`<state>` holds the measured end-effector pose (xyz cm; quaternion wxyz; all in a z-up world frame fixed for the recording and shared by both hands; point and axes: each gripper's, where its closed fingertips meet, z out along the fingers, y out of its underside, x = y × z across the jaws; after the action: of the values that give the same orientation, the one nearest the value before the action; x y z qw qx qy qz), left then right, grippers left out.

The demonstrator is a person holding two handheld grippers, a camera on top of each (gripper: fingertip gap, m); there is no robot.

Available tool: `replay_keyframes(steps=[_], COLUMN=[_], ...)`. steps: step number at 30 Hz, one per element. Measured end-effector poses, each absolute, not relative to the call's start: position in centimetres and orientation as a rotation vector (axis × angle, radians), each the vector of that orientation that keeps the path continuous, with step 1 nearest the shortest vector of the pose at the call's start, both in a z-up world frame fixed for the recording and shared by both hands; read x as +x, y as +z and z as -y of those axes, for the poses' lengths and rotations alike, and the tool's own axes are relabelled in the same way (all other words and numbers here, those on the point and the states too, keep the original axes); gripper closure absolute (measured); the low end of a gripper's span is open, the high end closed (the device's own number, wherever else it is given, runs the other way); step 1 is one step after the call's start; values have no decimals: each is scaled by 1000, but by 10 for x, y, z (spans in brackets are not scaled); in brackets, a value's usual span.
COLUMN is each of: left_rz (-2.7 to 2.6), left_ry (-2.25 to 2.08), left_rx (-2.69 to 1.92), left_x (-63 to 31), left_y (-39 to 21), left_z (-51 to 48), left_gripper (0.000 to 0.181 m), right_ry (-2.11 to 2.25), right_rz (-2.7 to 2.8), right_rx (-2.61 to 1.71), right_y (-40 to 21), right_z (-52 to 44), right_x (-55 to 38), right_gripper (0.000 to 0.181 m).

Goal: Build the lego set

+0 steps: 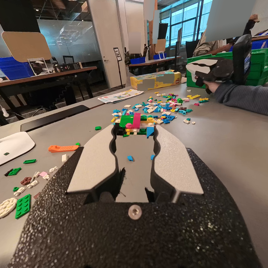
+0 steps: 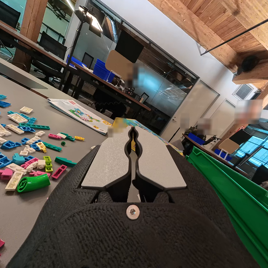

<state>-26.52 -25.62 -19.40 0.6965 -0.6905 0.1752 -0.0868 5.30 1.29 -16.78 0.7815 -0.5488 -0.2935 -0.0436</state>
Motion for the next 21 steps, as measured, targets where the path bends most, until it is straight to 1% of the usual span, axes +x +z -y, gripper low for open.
replay_keyframes(steps=[21], left_rz=[-353], left_ry=[-227], left_rx=[-1527], left_x=[-270], left_y=[-191], left_z=[256], left_gripper=[132], right_ry=[-65], right_rz=[502], right_rx=[-1205], right_y=[-161], right_z=[-18], right_x=[78], right_gripper=[181])
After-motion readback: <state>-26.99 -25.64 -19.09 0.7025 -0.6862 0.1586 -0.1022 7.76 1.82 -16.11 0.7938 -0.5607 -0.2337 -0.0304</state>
